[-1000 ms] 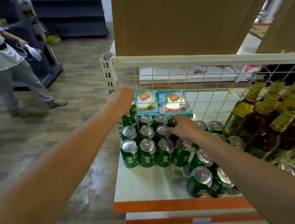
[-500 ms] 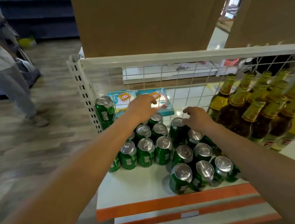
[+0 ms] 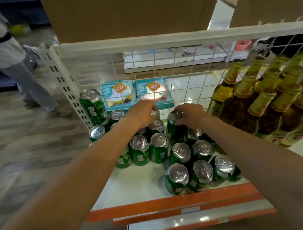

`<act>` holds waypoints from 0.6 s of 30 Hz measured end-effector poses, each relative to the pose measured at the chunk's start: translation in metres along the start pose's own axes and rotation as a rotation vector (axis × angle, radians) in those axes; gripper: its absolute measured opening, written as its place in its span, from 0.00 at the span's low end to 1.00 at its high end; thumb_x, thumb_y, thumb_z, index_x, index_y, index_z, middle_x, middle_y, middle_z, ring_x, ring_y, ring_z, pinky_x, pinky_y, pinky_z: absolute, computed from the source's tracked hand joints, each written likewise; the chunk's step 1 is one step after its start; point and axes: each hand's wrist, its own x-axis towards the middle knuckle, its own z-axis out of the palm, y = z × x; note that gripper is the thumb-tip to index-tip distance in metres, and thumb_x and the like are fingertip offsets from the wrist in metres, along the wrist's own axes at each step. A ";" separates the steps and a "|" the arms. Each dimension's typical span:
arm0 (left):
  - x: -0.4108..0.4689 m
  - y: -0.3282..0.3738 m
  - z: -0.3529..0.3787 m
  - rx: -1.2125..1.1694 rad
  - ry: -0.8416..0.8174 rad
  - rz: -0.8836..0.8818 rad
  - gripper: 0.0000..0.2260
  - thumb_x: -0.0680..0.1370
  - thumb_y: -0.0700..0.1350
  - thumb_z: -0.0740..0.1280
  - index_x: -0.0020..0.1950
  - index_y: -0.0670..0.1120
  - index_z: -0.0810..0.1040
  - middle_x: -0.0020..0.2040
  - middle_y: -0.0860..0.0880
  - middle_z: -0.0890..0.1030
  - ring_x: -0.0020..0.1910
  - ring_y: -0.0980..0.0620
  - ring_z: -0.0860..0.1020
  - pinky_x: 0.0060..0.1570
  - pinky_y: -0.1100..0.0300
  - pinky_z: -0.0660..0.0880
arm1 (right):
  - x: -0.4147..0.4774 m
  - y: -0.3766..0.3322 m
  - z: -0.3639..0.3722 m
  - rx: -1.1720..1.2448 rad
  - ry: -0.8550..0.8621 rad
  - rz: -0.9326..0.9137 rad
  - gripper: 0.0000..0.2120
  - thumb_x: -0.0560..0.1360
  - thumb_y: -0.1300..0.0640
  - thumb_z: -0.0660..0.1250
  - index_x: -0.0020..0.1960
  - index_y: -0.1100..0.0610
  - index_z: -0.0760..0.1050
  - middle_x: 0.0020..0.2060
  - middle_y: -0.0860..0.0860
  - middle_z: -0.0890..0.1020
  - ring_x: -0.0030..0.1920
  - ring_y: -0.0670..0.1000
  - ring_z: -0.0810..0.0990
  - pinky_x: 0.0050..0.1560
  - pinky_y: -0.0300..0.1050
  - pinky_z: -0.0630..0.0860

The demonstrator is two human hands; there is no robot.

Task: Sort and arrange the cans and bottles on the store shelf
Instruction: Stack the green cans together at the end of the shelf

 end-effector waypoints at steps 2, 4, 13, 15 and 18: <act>-0.001 -0.005 -0.001 -0.024 -0.006 -0.011 0.17 0.78 0.48 0.69 0.67 0.47 0.77 0.66 0.45 0.77 0.61 0.45 0.77 0.55 0.53 0.73 | 0.003 0.000 -0.002 0.007 0.025 -0.004 0.23 0.76 0.47 0.69 0.69 0.49 0.72 0.63 0.52 0.78 0.63 0.56 0.75 0.67 0.55 0.66; -0.002 -0.007 -0.001 -0.042 -0.013 -0.025 0.18 0.77 0.48 0.70 0.67 0.47 0.77 0.65 0.45 0.77 0.61 0.45 0.76 0.56 0.53 0.73 | 0.002 -0.003 -0.005 0.025 0.035 0.011 0.24 0.75 0.47 0.69 0.70 0.47 0.72 0.63 0.52 0.78 0.62 0.56 0.75 0.65 0.56 0.69; -0.006 0.003 -0.040 -0.208 0.008 0.042 0.24 0.75 0.47 0.74 0.69 0.44 0.74 0.65 0.45 0.77 0.61 0.48 0.76 0.58 0.58 0.73 | -0.007 -0.018 -0.061 0.246 0.080 -0.024 0.30 0.73 0.49 0.74 0.72 0.52 0.70 0.62 0.54 0.78 0.59 0.55 0.77 0.55 0.44 0.71; -0.010 0.004 -0.053 -0.232 -0.003 0.069 0.28 0.73 0.47 0.76 0.71 0.45 0.72 0.66 0.47 0.76 0.58 0.52 0.75 0.54 0.64 0.69 | -0.008 -0.028 -0.081 0.269 0.085 -0.055 0.29 0.73 0.49 0.74 0.71 0.52 0.72 0.60 0.54 0.79 0.57 0.54 0.78 0.54 0.43 0.71; -0.019 0.000 -0.070 -0.264 -0.006 0.098 0.32 0.73 0.46 0.76 0.74 0.46 0.69 0.67 0.48 0.75 0.55 0.55 0.74 0.52 0.66 0.67 | -0.012 -0.050 -0.103 0.344 0.097 -0.108 0.30 0.72 0.52 0.75 0.71 0.53 0.71 0.58 0.53 0.80 0.54 0.53 0.79 0.49 0.41 0.70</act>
